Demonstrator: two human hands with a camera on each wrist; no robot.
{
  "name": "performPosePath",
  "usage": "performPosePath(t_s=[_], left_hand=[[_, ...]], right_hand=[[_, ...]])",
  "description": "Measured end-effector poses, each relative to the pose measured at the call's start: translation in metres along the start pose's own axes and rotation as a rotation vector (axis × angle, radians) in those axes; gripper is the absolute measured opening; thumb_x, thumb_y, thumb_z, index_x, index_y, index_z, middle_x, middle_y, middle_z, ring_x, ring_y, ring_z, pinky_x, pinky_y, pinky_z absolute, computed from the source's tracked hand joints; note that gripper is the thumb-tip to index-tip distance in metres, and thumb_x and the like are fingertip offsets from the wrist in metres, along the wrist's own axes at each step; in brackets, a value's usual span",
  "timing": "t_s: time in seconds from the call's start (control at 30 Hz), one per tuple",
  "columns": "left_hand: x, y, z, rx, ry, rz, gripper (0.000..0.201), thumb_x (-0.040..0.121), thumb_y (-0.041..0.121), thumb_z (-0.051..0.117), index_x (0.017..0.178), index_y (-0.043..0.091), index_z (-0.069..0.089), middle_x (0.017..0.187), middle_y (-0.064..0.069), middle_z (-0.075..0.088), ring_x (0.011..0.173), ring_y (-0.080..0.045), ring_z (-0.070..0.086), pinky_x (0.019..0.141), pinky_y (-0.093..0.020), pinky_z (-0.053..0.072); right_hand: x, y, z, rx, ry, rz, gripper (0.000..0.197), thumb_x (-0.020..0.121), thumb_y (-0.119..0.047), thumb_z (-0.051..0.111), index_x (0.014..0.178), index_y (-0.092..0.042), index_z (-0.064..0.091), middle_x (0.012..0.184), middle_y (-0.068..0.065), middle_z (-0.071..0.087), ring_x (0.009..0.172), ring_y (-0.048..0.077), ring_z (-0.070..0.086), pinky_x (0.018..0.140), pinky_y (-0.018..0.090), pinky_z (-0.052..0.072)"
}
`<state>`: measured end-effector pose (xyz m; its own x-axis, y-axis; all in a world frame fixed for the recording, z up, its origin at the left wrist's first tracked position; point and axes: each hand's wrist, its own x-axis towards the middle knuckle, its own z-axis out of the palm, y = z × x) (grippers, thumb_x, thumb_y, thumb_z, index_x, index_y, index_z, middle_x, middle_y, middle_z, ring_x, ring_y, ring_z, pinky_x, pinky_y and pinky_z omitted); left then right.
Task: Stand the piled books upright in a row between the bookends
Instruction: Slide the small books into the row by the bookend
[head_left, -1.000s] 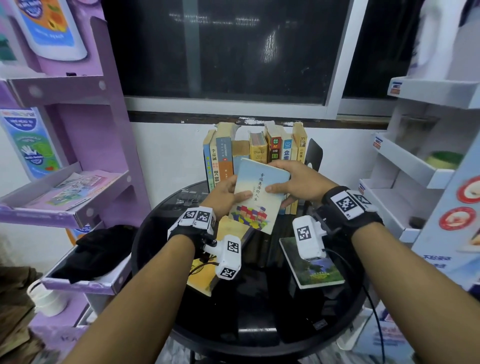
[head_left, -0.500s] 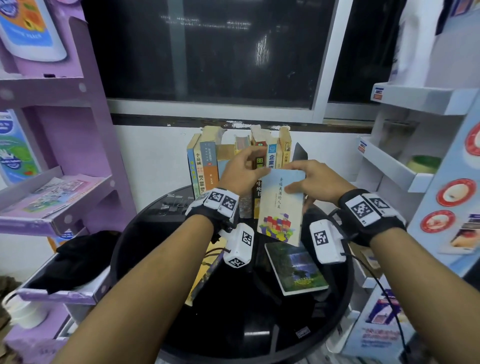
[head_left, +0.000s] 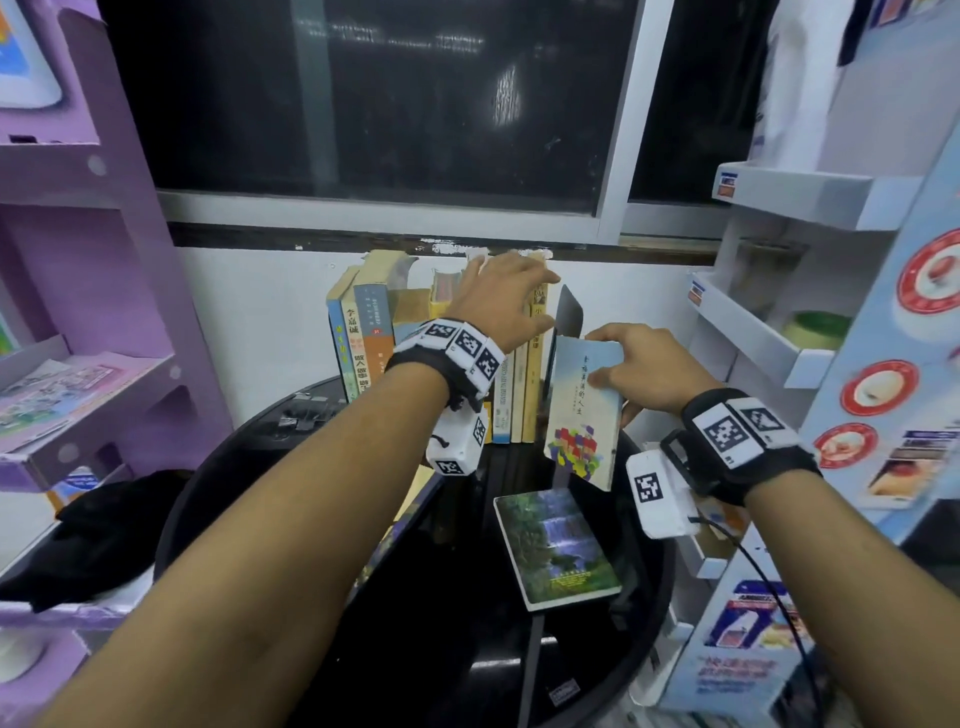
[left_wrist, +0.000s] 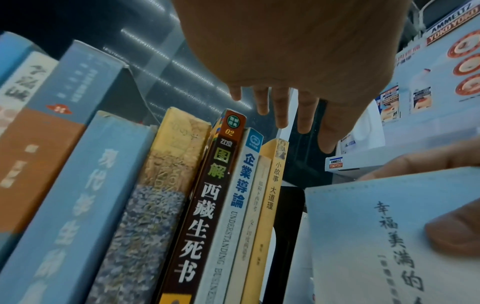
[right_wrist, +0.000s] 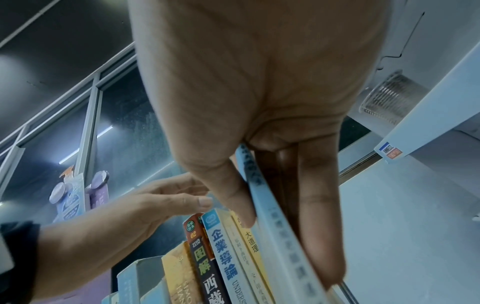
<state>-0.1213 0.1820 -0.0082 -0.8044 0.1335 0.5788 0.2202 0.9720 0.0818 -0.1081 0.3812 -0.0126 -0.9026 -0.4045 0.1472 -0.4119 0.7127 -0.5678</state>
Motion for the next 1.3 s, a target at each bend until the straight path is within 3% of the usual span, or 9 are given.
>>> performPosePath(t_s=[0.23,0.33,0.43,0.53,0.63,0.73,0.97,1.17,1.3], left_hand=[[0.025,-0.004,0.001,0.063,-0.157,-0.046,0.054,0.084,0.053,0.058,0.136,0.04,0.046,0.153,0.005,0.033,0.144,-0.019,0.022,0.115,-0.061,0.009],[0.028,-0.009,0.005,0.077,-0.2,-0.06,0.059,0.083,0.054,0.06,0.138,0.042,0.042,0.154,0.006,0.031,0.144,-0.019,0.021,0.115,-0.062,0.009],[0.028,-0.012,0.006,0.088,-0.198,-0.045,0.052,0.081,0.052,0.062,0.129,0.039,0.047,0.149,0.009,0.038,0.142,-0.019,0.025,0.111,-0.063,0.019],[0.03,-0.011,0.004,0.091,-0.208,-0.029,0.043,0.081,0.048,0.065,0.119,0.035,0.049,0.137,0.011,0.048,0.13,-0.019,0.042,0.104,-0.056,0.033],[0.034,-0.015,-0.002,0.08,-0.212,0.005,0.041,0.081,0.043,0.068,0.118,0.033,0.052,0.128,0.011,0.054,0.116,-0.018,0.052,0.094,-0.044,0.043],[0.035,-0.023,-0.003,0.048,-0.239,0.035,0.044,0.08,0.042,0.069,0.119,0.033,0.052,0.135,0.008,0.049,0.112,-0.018,0.054,0.088,-0.037,0.047],[0.032,-0.028,-0.002,0.108,-0.206,0.054,0.045,0.083,0.045,0.066,0.121,0.031,0.047,0.134,0.007,0.055,0.107,-0.019,0.058,0.078,-0.029,0.038],[0.029,-0.027,0.0,0.098,-0.179,0.033,0.047,0.083,0.044,0.068,0.123,0.031,0.047,0.137,0.01,0.053,0.112,-0.018,0.057,0.091,-0.035,0.038],[0.029,-0.027,0.001,0.073,-0.188,0.001,0.047,0.082,0.045,0.069,0.121,0.033,0.047,0.137,0.011,0.054,0.113,-0.018,0.057,0.096,-0.039,0.039]], right_hand=[[0.019,0.008,0.01,-0.052,0.071,-0.008,0.039,0.093,-0.011,0.058,0.13,-0.015,0.049,0.105,0.01,0.06,0.091,0.032,0.069,0.05,0.034,0.059],[0.028,0.009,0.019,-0.086,0.109,-0.023,0.041,0.094,-0.015,0.057,0.133,-0.018,0.048,0.115,0.015,0.062,0.101,0.032,0.066,0.066,0.037,0.061],[0.038,0.009,0.029,-0.137,0.153,-0.025,0.042,0.094,-0.02,0.057,0.134,-0.019,0.046,0.115,0.016,0.063,0.101,0.032,0.064,0.08,0.043,0.058],[0.045,0.009,0.04,-0.135,0.178,-0.027,0.046,0.094,-0.022,0.057,0.138,-0.022,0.044,0.116,0.018,0.063,0.102,0.034,0.064,0.086,0.046,0.055],[0.05,0.009,0.048,-0.109,0.204,-0.023,0.046,0.094,-0.021,0.056,0.139,-0.025,0.043,0.115,0.019,0.062,0.101,0.036,0.063,0.087,0.047,0.055],[0.054,0.011,0.056,-0.078,0.221,-0.029,0.045,0.096,-0.021,0.056,0.138,-0.026,0.042,0.114,0.018,0.062,0.1,0.037,0.063,0.086,0.047,0.055],[0.066,0.014,0.075,0.013,0.209,-0.019,0.048,0.096,-0.017,0.056,0.141,-0.028,0.042,0.119,0.019,0.06,0.106,0.036,0.061,0.09,0.043,0.05],[0.079,0.023,0.088,0.05,0.135,-0.01,0.056,0.094,-0.018,0.059,0.144,-0.029,0.036,0.125,0.015,0.058,0.108,0.032,0.061,0.094,0.042,0.051],[0.083,0.029,0.09,0.072,0.045,-0.02,0.066,0.091,-0.016,0.063,0.146,-0.033,0.031,0.127,0.012,0.058,0.107,0.029,0.063,0.089,0.044,0.056]])
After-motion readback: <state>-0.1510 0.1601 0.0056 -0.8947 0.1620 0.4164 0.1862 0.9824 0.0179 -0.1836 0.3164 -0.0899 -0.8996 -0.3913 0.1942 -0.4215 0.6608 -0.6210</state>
